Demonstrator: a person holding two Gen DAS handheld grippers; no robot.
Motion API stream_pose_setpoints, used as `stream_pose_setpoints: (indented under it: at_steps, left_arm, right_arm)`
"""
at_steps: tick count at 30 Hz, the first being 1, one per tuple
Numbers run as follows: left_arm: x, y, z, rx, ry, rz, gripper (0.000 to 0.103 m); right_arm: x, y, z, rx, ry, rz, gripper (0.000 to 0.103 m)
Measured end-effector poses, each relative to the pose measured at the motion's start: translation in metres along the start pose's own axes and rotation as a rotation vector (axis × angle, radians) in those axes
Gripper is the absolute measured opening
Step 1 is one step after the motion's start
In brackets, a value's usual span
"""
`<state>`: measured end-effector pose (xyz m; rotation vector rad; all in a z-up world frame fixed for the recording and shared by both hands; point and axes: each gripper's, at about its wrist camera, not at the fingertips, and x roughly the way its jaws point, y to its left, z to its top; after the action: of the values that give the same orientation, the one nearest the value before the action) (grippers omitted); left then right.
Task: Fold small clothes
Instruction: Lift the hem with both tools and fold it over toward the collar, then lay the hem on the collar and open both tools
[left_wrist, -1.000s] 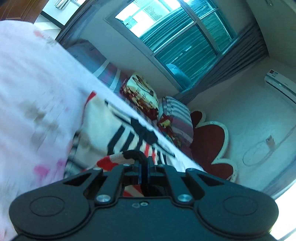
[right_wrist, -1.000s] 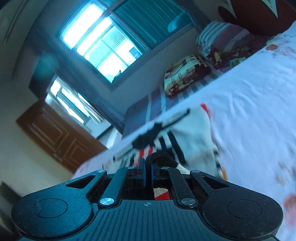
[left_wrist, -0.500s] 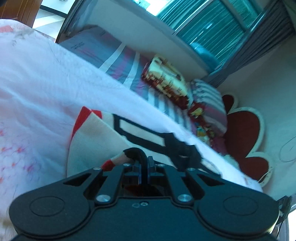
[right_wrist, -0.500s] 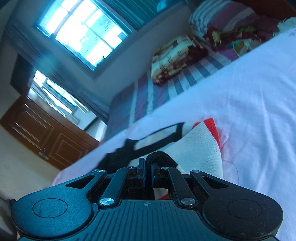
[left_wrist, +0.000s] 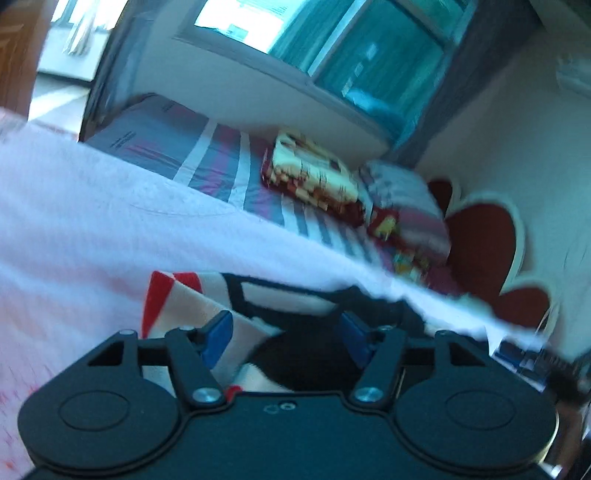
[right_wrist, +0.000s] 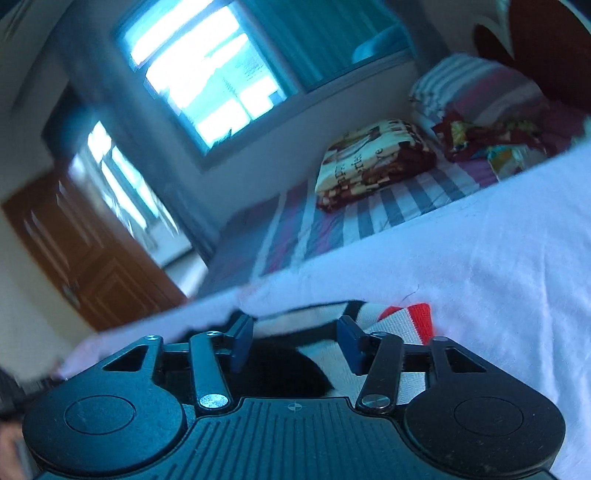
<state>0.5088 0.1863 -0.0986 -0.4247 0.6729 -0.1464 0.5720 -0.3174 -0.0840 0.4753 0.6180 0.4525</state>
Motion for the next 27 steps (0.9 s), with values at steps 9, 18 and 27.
stream_pose_setpoints:
  at_steps: [9,18,27]
  left_arm:
    - [0.029,-0.024,-0.006,0.236,0.115,0.112,0.051]
    - [0.035,-0.037,-0.014,0.372,0.083,0.191,0.012]
    - [0.001,-0.047,-0.009,0.315,-0.163,0.209,0.004]
  right_arm:
    - [0.038,0.026,-0.023,-0.212,0.128,-0.133,0.051]
    - [0.066,0.045,-0.049,-0.397,0.122,-0.228,0.004]
    - [0.042,0.051,-0.04,-0.398,-0.088,-0.243,0.003]
